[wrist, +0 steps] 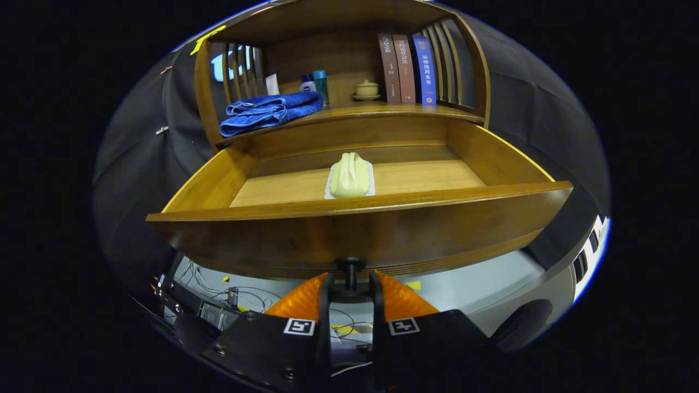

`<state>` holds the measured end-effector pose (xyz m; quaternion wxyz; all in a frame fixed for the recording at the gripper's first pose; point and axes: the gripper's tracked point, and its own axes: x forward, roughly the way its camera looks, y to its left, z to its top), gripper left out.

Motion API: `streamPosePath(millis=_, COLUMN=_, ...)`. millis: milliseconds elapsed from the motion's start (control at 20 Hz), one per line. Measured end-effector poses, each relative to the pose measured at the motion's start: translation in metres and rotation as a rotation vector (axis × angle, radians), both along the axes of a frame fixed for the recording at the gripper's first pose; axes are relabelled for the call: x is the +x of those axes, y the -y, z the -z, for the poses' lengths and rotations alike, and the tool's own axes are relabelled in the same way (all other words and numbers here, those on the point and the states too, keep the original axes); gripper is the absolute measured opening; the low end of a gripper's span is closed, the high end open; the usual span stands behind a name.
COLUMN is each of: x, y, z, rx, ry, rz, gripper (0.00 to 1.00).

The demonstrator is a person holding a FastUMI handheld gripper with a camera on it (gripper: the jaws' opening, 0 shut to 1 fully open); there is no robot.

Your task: Pull open the drawer, take out the items inside it, and place them on the countertop above the cabinet.

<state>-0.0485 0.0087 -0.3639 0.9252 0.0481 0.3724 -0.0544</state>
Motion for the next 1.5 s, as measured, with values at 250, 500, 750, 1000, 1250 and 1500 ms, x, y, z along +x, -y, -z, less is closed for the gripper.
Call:
streamPosePath(millis=250, x=-0.005, y=0.005, z=-0.010, rx=0.014, ry=0.027, rz=0.028, gripper=0.62)
streamPosePath(millis=500, x=-0.010, y=0.002, z=-0.051, rx=0.004, ry=0.052, rz=0.024, gripper=1.00)
streamPosePath(millis=750, x=0.039, y=0.002, z=-0.112, rx=-0.011, ry=0.144, rz=0.000, gripper=1.00)
streamPosePath(millis=1000, x=0.119, y=0.008, z=-0.126, rx=-0.018, ry=0.128, rz=-0.012, gripper=1.00)
streamPosePath(millis=1250, x=0.175, y=0.014, z=-0.086, rx=-0.033, ry=-0.033, rz=-0.022, gripper=1.00)
streamPosePath(millis=1500, x=0.190, y=0.016, z=-0.038, rx=-0.014, ry=-0.235, rz=-0.023, gripper=1.00)
